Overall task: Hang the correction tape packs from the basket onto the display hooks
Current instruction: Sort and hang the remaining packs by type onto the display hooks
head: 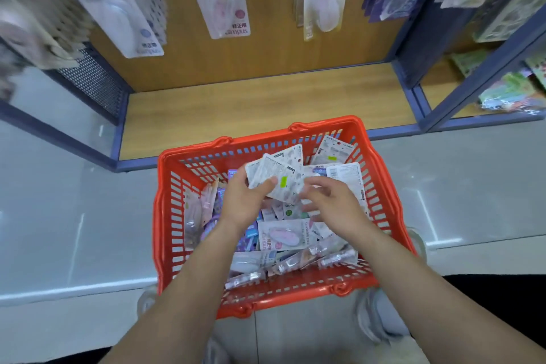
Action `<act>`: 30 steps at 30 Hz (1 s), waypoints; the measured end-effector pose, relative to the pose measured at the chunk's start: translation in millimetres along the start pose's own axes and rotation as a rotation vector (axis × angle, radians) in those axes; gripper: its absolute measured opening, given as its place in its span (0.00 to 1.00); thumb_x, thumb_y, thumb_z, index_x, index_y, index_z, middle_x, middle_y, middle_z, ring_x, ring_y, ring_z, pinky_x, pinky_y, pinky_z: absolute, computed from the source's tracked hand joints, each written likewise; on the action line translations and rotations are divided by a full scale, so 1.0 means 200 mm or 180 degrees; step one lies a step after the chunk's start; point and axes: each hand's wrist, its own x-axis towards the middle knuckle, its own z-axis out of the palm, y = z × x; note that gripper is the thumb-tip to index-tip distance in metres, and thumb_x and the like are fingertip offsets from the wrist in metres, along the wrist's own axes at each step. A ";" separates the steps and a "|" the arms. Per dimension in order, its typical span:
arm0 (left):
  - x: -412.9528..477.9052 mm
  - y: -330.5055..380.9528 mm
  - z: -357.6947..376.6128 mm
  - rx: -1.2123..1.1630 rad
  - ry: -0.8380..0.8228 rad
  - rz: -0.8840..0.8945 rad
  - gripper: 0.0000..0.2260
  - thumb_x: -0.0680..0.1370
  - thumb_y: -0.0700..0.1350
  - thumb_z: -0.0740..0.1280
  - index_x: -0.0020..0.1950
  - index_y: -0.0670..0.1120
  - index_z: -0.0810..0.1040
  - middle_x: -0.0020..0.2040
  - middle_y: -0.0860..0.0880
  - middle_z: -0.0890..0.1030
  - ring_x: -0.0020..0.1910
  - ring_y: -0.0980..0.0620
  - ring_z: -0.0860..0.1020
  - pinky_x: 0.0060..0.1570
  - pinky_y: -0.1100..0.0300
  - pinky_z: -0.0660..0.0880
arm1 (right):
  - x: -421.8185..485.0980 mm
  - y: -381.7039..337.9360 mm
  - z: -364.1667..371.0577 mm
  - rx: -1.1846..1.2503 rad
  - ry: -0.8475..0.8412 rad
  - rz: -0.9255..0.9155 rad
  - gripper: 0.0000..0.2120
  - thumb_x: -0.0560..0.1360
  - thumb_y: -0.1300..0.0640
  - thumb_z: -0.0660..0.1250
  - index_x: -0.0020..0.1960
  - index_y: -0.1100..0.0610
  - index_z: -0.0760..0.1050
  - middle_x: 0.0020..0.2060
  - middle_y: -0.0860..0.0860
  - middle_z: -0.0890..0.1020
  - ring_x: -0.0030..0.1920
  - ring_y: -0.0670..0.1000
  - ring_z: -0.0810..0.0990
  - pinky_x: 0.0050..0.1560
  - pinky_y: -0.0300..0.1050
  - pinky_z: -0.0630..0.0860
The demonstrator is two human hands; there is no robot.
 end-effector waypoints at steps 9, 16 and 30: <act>-0.26 -0.11 0.03 0.0802 -0.0838 0.0144 0.27 0.73 0.43 0.80 0.66 0.62 0.76 0.70 0.60 0.70 0.62 0.58 0.77 0.53 0.61 0.80 | 0.02 -0.07 0.04 0.0535 -0.0083 0.0572 0.19 0.80 0.42 0.68 0.64 0.51 0.71 0.57 0.50 0.79 0.55 0.55 0.82 0.55 0.59 0.83; -0.17 -0.14 0.07 0.0506 -0.0158 -0.0118 0.16 0.77 0.45 0.76 0.62 0.51 0.77 0.57 0.54 0.81 0.52 0.52 0.81 0.48 0.61 0.77 | 0.06 0.10 -0.03 0.0792 0.0193 0.0536 0.15 0.77 0.61 0.73 0.62 0.55 0.74 0.55 0.54 0.82 0.56 0.54 0.81 0.53 0.48 0.74; 0.03 -0.20 0.03 0.0275 -0.0283 -0.0650 0.14 0.77 0.40 0.75 0.61 0.45 0.80 0.51 0.50 0.87 0.45 0.55 0.87 0.43 0.57 0.83 | 0.29 0.03 -0.32 -0.1312 0.0552 -0.0507 0.17 0.80 0.57 0.70 0.68 0.55 0.77 0.61 0.48 0.81 0.60 0.51 0.79 0.63 0.47 0.75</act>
